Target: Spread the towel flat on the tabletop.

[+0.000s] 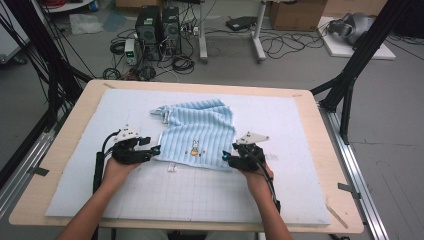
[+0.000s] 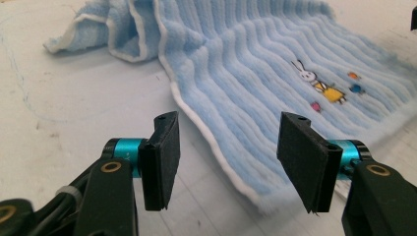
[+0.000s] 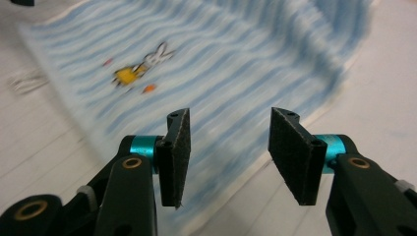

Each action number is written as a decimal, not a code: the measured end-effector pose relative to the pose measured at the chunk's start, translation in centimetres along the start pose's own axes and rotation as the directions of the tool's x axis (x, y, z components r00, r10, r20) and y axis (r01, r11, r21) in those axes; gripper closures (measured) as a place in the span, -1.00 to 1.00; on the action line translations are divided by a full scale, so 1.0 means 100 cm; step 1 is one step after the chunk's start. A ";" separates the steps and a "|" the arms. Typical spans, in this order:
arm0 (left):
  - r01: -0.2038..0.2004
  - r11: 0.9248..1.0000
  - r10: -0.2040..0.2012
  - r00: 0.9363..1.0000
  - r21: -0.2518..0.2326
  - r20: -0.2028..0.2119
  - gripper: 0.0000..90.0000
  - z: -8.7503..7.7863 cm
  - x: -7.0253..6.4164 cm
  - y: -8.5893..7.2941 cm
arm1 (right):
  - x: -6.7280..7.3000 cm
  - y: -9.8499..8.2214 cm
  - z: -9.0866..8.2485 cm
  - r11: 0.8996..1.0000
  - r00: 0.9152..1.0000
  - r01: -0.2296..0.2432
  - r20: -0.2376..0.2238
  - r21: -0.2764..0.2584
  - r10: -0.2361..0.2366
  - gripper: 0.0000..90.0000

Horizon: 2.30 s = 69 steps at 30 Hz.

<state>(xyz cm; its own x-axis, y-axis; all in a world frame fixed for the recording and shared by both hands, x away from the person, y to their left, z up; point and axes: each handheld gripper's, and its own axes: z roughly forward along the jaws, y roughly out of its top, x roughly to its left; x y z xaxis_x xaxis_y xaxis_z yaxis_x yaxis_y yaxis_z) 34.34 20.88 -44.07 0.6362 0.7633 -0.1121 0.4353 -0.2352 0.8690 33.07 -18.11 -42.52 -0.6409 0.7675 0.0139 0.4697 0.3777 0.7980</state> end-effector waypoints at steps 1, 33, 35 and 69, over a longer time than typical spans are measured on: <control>-0.001 1.000 0.001 1.000 0.001 -0.003 -0.07 -0.002 -0.001 -0.002 | 0.004 -0.005 -0.001 1.000 1.000 -0.004 -0.012 0.005 0.004 0.12; -0.098 0.984 0.097 0.995 0.151 0.020 0.39 0.014 -0.041 -0.009 | -0.008 -0.027 -0.015 0.999 0.999 -0.035 -0.041 0.003 0.035 0.09; -0.096 0.984 0.091 0.995 0.148 0.040 0.77 0.012 -0.040 -0.010 | -0.007 -0.026 -0.011 0.999 0.999 -0.036 -0.040 0.025 0.037 0.17; -0.079 0.988 0.044 0.967 0.130 0.251 0.49 -0.068 -0.063 -0.054 | 0.027 -0.049 -0.044 0.991 0.957 0.050 -0.289 0.126 -0.012 0.66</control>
<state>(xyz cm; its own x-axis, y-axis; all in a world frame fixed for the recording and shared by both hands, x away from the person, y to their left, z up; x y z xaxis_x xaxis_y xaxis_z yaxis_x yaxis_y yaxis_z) 23.64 21.38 -44.77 0.7943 0.5767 -0.1911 0.4629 -0.3709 0.8051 26.36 -20.16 -43.68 -0.7943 0.5809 0.1778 0.5098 0.4782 0.7151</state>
